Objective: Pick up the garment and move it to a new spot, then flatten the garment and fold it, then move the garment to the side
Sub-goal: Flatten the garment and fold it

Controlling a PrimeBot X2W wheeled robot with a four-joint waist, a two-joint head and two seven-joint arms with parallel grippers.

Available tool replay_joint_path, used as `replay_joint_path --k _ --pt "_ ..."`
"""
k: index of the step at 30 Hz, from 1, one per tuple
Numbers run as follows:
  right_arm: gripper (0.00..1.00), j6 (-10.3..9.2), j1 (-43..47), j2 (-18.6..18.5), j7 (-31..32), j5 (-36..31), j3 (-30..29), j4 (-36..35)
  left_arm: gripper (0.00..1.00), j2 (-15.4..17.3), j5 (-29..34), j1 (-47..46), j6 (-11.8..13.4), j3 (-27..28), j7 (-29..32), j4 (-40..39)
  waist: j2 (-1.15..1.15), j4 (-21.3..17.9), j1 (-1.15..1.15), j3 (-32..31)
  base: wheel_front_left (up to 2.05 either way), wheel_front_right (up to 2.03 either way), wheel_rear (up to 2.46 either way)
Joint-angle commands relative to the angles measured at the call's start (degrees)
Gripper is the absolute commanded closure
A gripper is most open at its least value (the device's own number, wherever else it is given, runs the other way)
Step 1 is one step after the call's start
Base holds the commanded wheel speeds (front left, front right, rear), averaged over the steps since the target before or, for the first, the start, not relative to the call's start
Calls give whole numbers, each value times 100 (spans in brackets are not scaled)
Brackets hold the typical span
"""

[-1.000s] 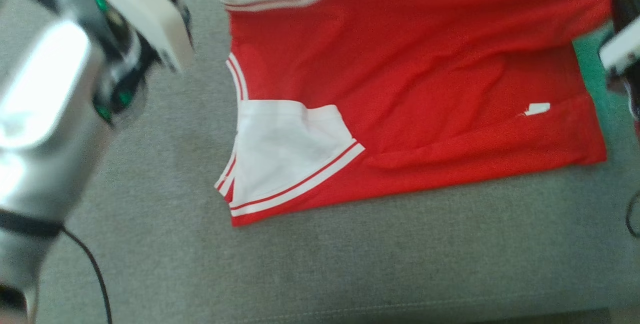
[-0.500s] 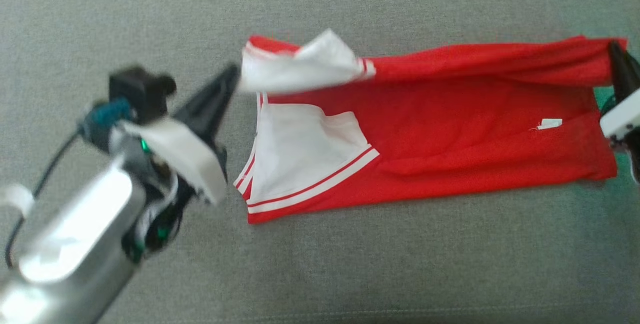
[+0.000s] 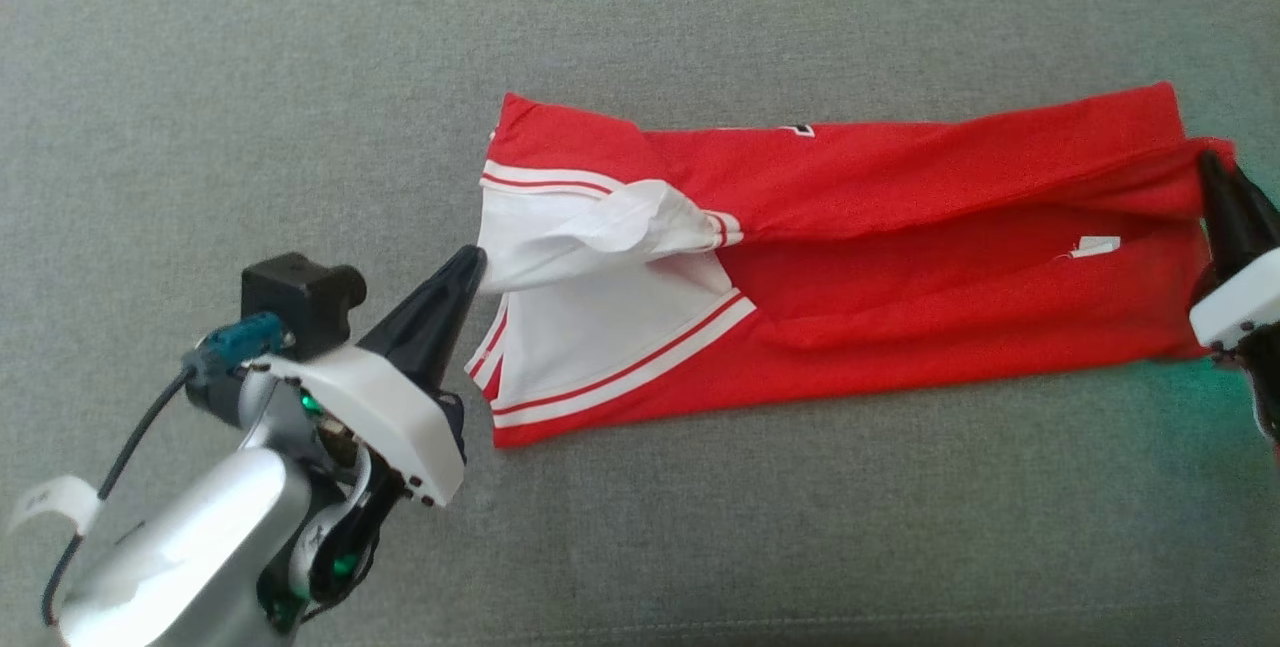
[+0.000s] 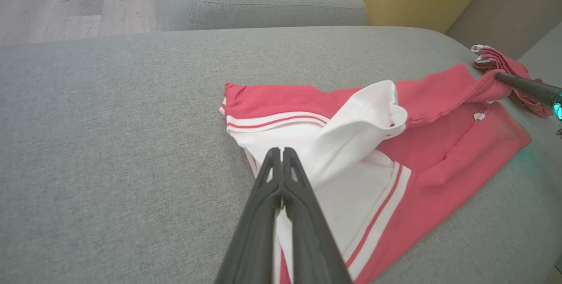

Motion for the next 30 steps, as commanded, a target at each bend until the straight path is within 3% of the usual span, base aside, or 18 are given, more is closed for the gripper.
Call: replay_joint_path --k 1,3,4,5,6,7,8,9,10,11,17,24,30 --pt "75 39 177 -109 11 -71 -31 -229 100 176 27 -92 34 219 -95 -102 0 -6 0 -35 0 0 0" --pt "67 39 293 -79 39 -115 -72 -319 100 178 41 -35 60 189 -106 -43 0 -12 0 -83 0 0 0" --pt "59 39 357 -58 58 -125 -99 -363 100 176 43 -3 69 177 -119 -20 0 -17 0 -111 0 0 0" --pt "45 39 433 -39 89 -133 -125 -406 100 170 43 33 80 161 -130 0 0 -20 0 -141 0 0 0" --pt "0 39 510 -25 120 -150 -155 -454 100 160 41 70 93 147 -142 14 0 -24 0 -167 0 0 0" --pt "0 39 586 -16 140 -167 -195 -502 100 139 35 105 105 138 -166 22 0 -26 0 -193 0 0 0" --pt "0 39 662 -7 146 -183 -251 -544 89 118 27 146 117 125 -187 29 0 -28 0 -218 0 0 0" --pt "0 39 742 4 144 -201 -315 -585 55 99 22 190 132 108 -204 37 0 -31 0 -248 0 0 0" --pt "0 39 832 20 147 -224 -375 -630 13 77 10 240 152 94 -222 44 0 -34 0 -285 0 0 0" --pt "0 39 928 36 152 -248 -435 -677 0 55 -7 299 185 90 -243 52 0 -39 0 -324 0 0 0" --pt "0 39 1547 298 133 -403 -830 -978 0 -40 66 749 498 155 -733 102 0 -83 0 -686 0 0 0" --pt "0 39 2080 790 77 -749 -1198 -1185 0 -394 365 1321 997 339 -1429 365 0 -120 0 -1149 0 0 0" --pt "0 39 2399 1238 88 -1161 -1582 -1191 0 -1024 1153 1817 1334 856 -1527 396 0 -5 0 -1494 0 0 0"
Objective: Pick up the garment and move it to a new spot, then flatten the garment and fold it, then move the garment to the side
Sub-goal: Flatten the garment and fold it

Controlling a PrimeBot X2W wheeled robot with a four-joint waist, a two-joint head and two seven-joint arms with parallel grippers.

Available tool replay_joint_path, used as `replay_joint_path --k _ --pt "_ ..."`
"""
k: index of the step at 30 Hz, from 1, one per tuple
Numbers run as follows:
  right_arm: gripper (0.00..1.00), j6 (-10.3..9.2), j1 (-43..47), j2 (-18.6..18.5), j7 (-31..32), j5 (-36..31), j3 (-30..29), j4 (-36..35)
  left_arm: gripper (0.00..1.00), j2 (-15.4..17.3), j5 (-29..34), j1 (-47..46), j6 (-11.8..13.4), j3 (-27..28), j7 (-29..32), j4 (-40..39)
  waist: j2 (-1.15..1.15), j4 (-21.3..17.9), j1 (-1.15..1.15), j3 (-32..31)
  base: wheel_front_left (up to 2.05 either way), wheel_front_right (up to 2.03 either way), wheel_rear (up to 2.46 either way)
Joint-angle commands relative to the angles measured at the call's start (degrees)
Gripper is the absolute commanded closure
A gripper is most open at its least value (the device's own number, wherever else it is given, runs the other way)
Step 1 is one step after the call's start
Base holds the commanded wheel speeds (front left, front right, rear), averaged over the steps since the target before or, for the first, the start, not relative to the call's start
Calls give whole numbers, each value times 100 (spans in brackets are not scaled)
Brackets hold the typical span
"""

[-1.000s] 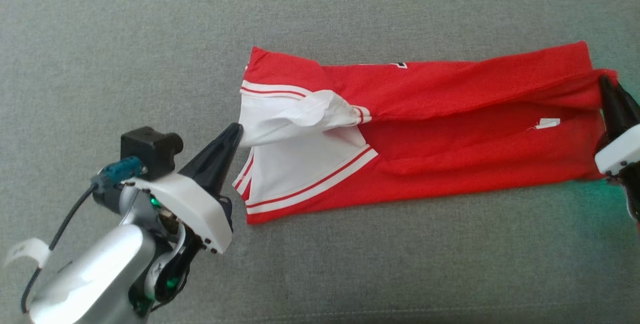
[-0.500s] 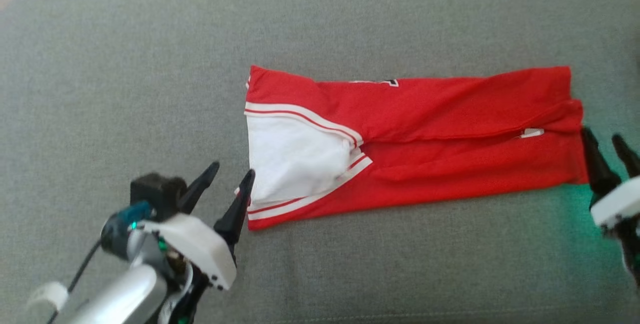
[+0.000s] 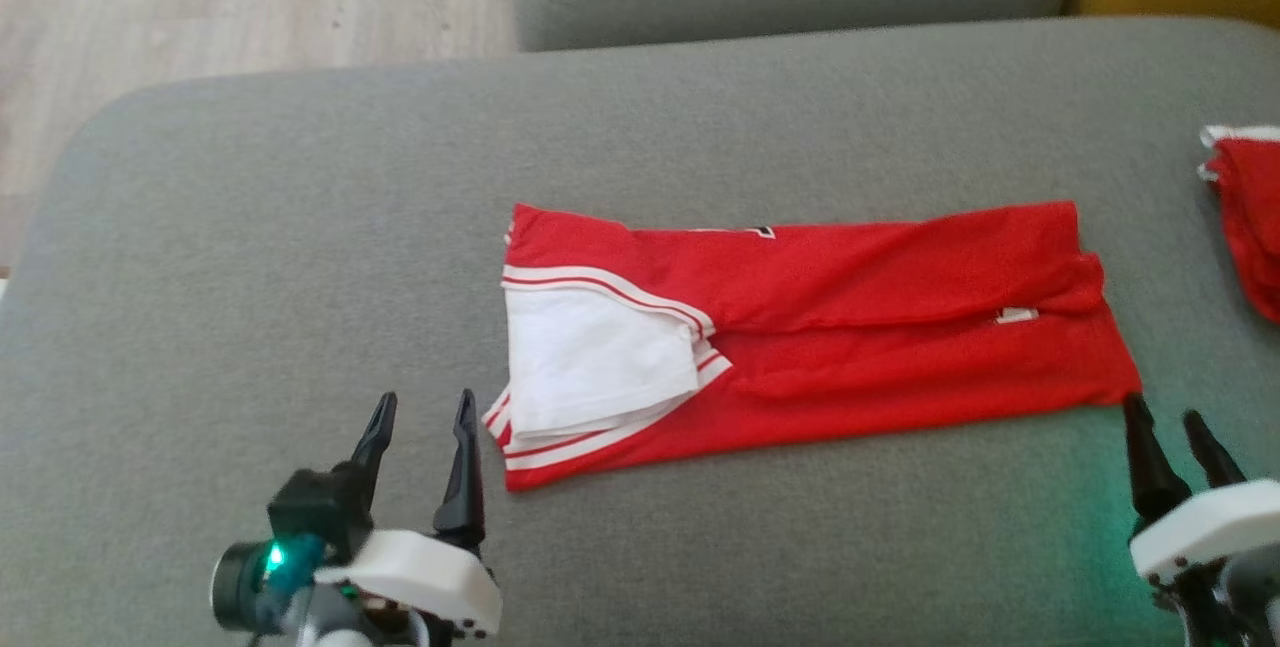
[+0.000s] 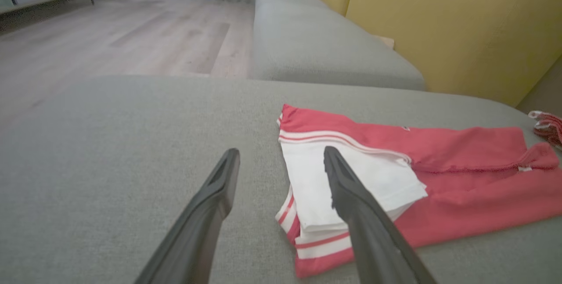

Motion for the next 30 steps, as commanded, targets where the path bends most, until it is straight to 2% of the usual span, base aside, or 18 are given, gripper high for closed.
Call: replay_joint_path --k 1,7,12,21,30 --pt "0 39 -69 -78 -55 -118 -26 -172 0 -58 186 -106 22 387 -73 -229 0 108 0 -107 0 0 0" --pt "0 39 -51 157 -96 -746 -481 -15 0 -588 1191 304 -229 752 -75 -194 0 417 0 -244 0 0 0" --pt "0 39 -418 138 33 -1242 -758 293 0 -953 1795 416 -460 789 -76 -143 0 649 0 -156 0 0 0" --pt "0 39 -1546 -197 356 -1817 -1204 1427 0 -1384 2302 327 -894 923 -76 4 0 983 0 294 0 0 0" --pt "0 39 -2187 -320 573 -2116 -1261 2495 0 -1626 2522 232 -1161 1137 -76 111 0 1024 0 536 0 0 0"
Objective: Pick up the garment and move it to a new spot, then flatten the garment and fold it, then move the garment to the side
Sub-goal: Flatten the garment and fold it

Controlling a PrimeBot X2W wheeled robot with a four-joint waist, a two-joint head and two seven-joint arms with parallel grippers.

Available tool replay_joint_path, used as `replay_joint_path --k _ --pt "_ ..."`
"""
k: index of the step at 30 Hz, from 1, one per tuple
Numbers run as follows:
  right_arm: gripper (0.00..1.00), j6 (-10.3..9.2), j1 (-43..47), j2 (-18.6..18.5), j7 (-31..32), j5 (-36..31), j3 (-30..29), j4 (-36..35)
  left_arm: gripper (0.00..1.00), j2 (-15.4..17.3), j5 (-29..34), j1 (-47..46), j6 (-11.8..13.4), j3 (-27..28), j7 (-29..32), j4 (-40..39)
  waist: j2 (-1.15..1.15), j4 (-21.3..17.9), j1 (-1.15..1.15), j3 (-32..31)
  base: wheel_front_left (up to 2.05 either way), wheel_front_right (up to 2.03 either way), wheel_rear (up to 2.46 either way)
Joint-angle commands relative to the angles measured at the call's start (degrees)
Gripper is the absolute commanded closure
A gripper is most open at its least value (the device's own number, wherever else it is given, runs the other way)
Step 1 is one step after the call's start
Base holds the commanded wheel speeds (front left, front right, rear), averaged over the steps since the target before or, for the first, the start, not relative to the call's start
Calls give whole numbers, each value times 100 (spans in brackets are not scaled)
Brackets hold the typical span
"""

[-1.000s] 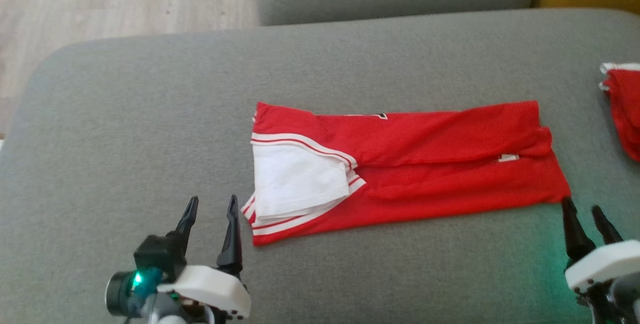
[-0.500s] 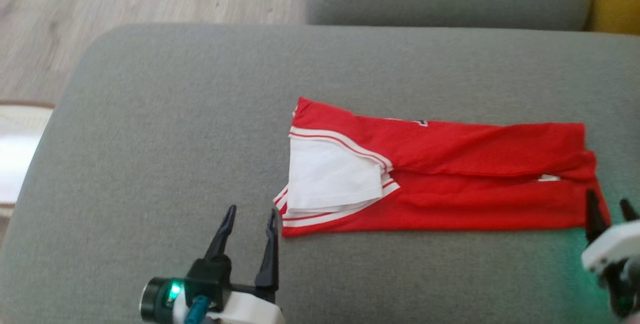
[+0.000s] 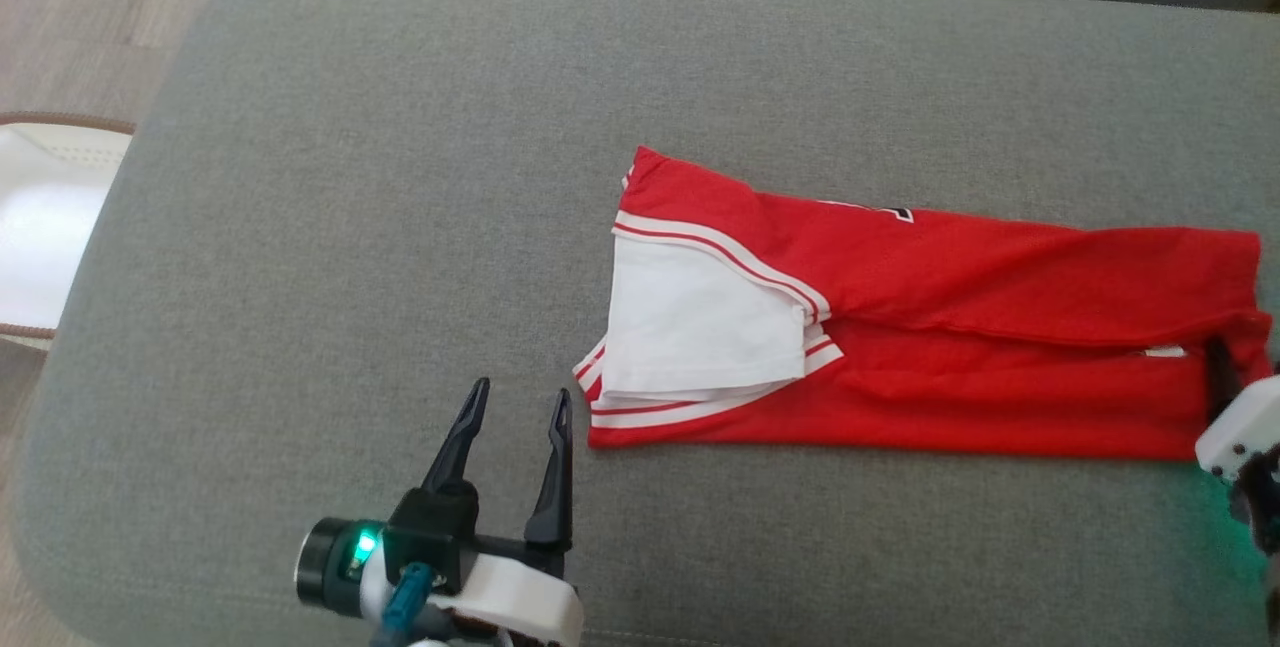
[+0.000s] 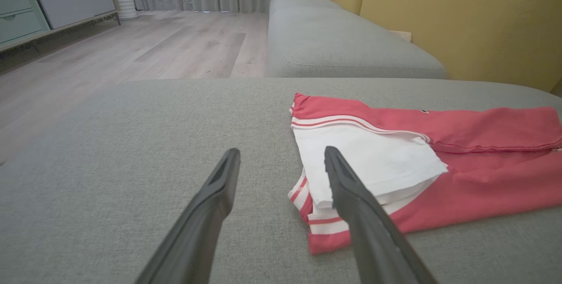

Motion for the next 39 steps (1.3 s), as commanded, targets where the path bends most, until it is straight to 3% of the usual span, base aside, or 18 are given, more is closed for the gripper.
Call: replay_joint_path --k 1,2,3,4,5,6,21,26,31,34,39 --pt "0 39 -188 -156 -23 -41 140 -55 0 -74 69 -214 -48 226 -71 -150 0 -20 0 14 0 0 0" --pt "24 39 -259 -123 -38 15 201 71 0 -109 101 -218 -86 270 -71 -136 0 -55 0 17 0 0 0" --pt "55 39 -288 -96 -13 72 235 136 0 -123 116 -213 -104 292 -71 -130 0 -82 0 9 0 0 0" --pt "69 39 -312 -81 -15 124 273 175 0 -137 130 -210 -122 312 -71 -125 0 -103 0 3 0 0 0" --pt "97 39 -331 -74 -31 164 317 201 0 -149 143 -207 -139 334 -71 -121 0 -131 0 -8 0 0 0" --pt "100 39 -340 -89 -62 204 353 216 0 -159 155 -204 -159 353 -71 -113 0 -149 0 -19 0 0 0" --pt "100 39 -661 -864 -594 298 672 -22 0 -236 289 -116 -360 616 -71 -40 0 -544 0 -201 0 0 0" --pt "100 39 -699 -583 -581 453 843 -639 0 -257 283 -48 -421 643 -71 60 0 -599 0 -366 0 0 0" --pt "100 39 -528 -69 -353 473 1152 -1631 0 -277 272 -20 -467 650 -71 124 0 -527 0 -541 0 0 0" --pt "100 39 -315 349 -52 426 1441 -2473 0 -289 265 10 -508 642 -71 153 0 -359 0 -635 0 0 0" --pt "100 39 -32 913 347 273 1867 -3293 0 -300 265 22 -560 606 -71 192 0 -70 0 -705 0 0 0"
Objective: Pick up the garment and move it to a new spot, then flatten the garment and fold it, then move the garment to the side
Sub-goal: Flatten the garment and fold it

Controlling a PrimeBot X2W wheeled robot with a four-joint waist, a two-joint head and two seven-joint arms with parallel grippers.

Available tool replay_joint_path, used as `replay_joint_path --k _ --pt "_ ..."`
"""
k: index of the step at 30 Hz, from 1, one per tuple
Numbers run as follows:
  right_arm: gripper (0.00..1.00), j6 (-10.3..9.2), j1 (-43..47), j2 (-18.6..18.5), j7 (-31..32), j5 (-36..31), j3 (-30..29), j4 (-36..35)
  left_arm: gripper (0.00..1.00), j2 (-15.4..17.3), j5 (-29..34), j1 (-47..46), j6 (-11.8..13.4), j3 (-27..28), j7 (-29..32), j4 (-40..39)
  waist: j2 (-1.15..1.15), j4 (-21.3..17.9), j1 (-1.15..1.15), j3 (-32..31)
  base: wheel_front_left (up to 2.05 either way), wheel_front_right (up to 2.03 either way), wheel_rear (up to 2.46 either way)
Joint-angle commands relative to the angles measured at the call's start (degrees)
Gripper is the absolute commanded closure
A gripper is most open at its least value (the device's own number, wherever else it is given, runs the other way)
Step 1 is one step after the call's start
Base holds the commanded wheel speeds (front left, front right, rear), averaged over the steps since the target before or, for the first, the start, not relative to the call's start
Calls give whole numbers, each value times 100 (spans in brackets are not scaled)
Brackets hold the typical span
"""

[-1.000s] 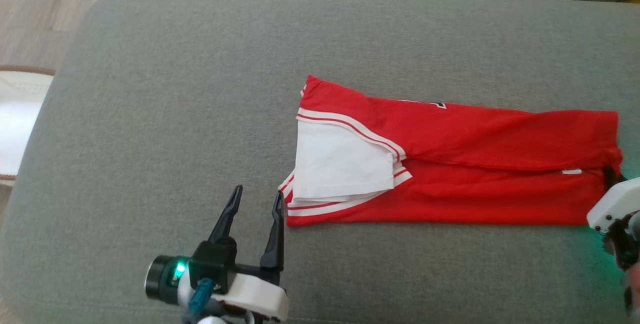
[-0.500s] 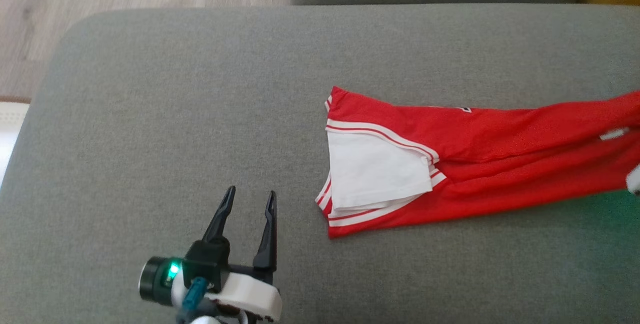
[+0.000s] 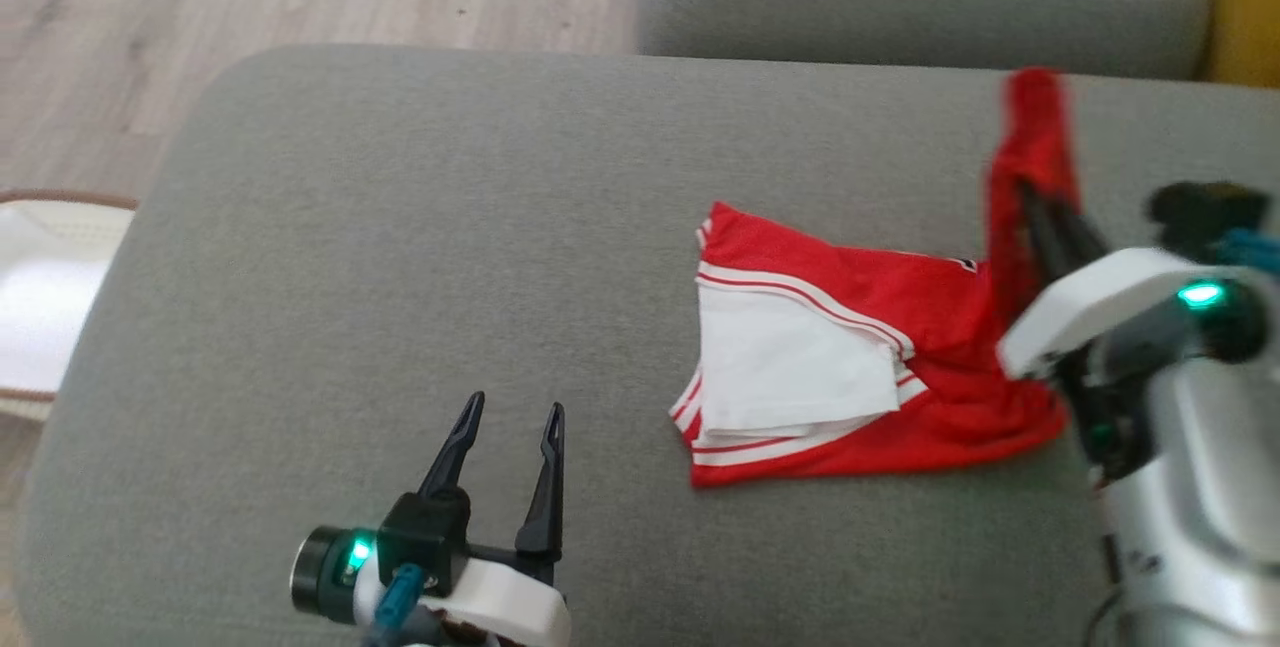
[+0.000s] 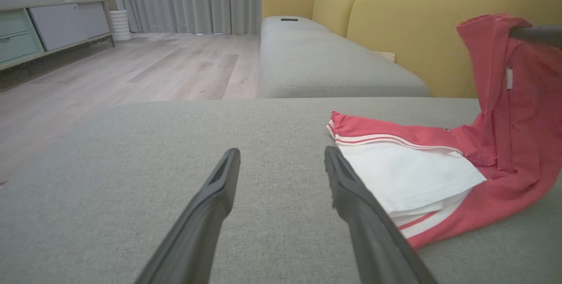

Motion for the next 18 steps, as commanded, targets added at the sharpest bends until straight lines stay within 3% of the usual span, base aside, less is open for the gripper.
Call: replay_joint_path --k 1,6,15,16,17,18 --pt "100 39 -76 166 113 -64 276 -395 0 -54 20 -89 -27 159 -71 -141 0 170 0 -37 0 0 0" --pt "100 39 120 479 323 -165 716 -550 0 -61 14 -130 -79 120 -71 -109 0 451 0 12 0 0 0" --pt "100 39 91 603 61 -109 1323 76 0 -69 -18 -227 -124 4 -71 -38 0 769 0 93 0 0 0" --pt "96 39 69 604 6 -30 1415 161 0 -69 -22 -234 -125 -4 -71 -32 0 785 0 98 0 0 0" --pt "85 39 41 604 -55 31 1493 241 0 -70 -25 -238 -123 -10 -71 -28 0 795 0 100 0 0 0" --pt "0 39 -27 605 -232 214 1644 356 0 -70 -37 -238 -114 -18 -71 -18 0 796 0 103 0 0 0"
